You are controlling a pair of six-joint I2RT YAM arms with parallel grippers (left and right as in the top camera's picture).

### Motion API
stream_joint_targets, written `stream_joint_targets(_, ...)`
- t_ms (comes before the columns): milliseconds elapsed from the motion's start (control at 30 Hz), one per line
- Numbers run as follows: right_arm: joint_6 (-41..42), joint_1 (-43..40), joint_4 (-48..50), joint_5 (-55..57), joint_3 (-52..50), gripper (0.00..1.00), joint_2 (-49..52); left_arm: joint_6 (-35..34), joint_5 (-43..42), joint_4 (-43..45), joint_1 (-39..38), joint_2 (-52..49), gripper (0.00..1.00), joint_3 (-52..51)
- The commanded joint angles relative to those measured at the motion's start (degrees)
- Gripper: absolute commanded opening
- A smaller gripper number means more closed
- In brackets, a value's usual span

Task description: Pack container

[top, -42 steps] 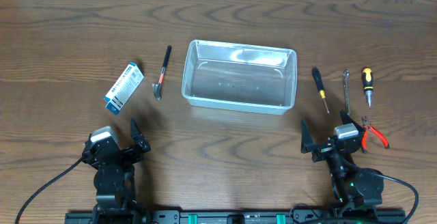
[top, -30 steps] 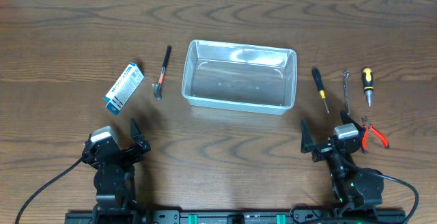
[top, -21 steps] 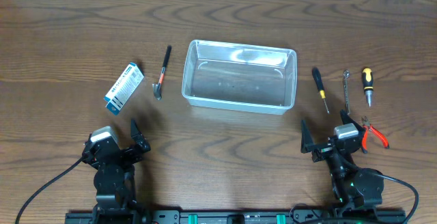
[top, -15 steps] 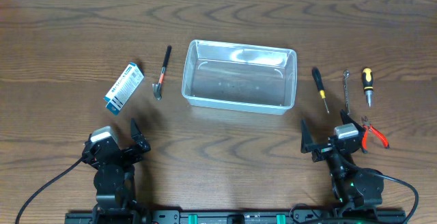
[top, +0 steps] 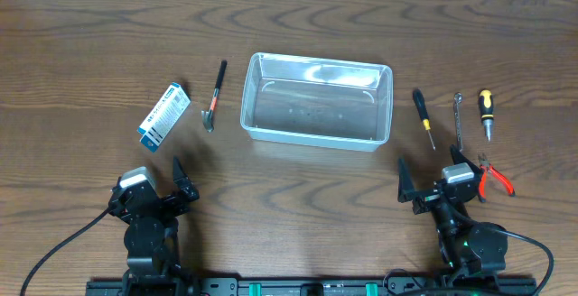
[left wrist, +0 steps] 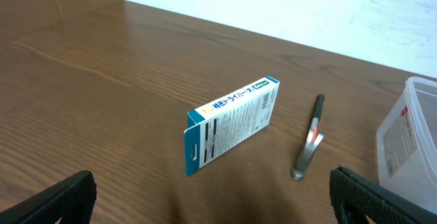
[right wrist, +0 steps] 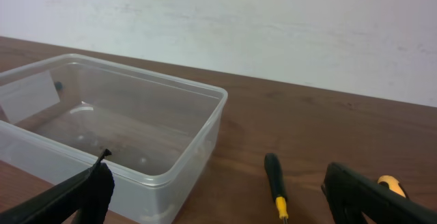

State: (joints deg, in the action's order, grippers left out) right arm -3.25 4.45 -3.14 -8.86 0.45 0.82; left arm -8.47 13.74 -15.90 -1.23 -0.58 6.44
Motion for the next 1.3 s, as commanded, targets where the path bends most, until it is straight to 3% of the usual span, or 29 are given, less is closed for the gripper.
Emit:
stream_joint_targets(0,-0.5,-0.5,-0.1,-0.4,-0.1,0.99,-0.5,1.2,0.2,0.2,0.2,0.3,0.98,-1.5)
stream_joint_targets(1267,0.5,-0.5,-0.1,0.0,0.0,0.99,-0.4,1.2,0.2,0.2,0.2,0.3,0.98,-1.5)
